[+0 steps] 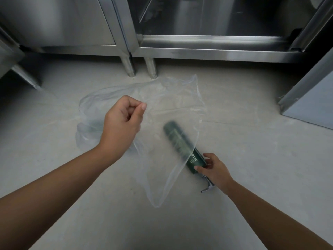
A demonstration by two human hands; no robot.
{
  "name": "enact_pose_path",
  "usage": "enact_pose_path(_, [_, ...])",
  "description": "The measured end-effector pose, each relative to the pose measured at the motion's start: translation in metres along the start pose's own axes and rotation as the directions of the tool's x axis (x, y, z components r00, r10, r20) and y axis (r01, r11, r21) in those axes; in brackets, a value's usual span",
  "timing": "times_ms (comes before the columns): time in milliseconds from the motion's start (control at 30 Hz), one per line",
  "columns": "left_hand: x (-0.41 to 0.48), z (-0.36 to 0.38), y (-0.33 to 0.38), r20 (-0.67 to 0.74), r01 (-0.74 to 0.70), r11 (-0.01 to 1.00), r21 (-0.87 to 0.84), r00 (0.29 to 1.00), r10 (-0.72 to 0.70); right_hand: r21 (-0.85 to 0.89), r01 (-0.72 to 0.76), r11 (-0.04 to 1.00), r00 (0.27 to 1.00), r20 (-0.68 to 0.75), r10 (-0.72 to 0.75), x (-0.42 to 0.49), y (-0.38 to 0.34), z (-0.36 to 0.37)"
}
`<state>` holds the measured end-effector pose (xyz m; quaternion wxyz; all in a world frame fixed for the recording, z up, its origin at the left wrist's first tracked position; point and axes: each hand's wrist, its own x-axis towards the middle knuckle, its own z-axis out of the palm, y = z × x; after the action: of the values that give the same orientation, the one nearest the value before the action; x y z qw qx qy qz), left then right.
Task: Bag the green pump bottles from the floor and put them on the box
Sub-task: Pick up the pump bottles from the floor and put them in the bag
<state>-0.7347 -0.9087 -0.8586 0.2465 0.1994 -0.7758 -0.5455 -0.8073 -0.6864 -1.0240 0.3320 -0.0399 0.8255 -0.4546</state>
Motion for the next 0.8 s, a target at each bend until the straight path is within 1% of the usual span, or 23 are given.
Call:
enact_pose_path(200, [-0.002, -0.013, -0.001, -0.012, 0.000, 1.000, -0.008, 1.000, 0.000, -0.051, 0.001, 0.999, 1.000, 0.009, 0.000, 0.005, 0.005, 0.006])
enact_pose_path(467, [-0.004, -0.015, 0.003, -0.010, -0.021, 1.000, -0.011, 1.000, 0.021, -0.030, -0.044, 0.999, 0.999, 0.017, 0.044, -0.001, 0.006, -0.004])
enact_pose_path(567, [-0.006, -0.009, 0.011, -0.012, -0.038, 0.999, -0.009, 0.999, 0.038, -0.013, -0.079, 0.997, 0.997, 0.017, 0.080, -0.008, 0.010, -0.016])
enact_pose_path(700, [-0.009, 0.002, 0.017, 0.020, -0.055, 0.998, -0.040, 0.998, 0.056, 0.022, -0.131, 0.991, 0.990, 0.058, 0.130, -0.019, 0.016, -0.043])
enact_pose_path(800, [-0.012, 0.014, 0.017, 0.061, -0.050, 0.998, -0.034, 0.997, 0.052, 0.051, -0.142, 0.989, 0.990, 0.032, 0.140, -0.030, 0.020, -0.065])
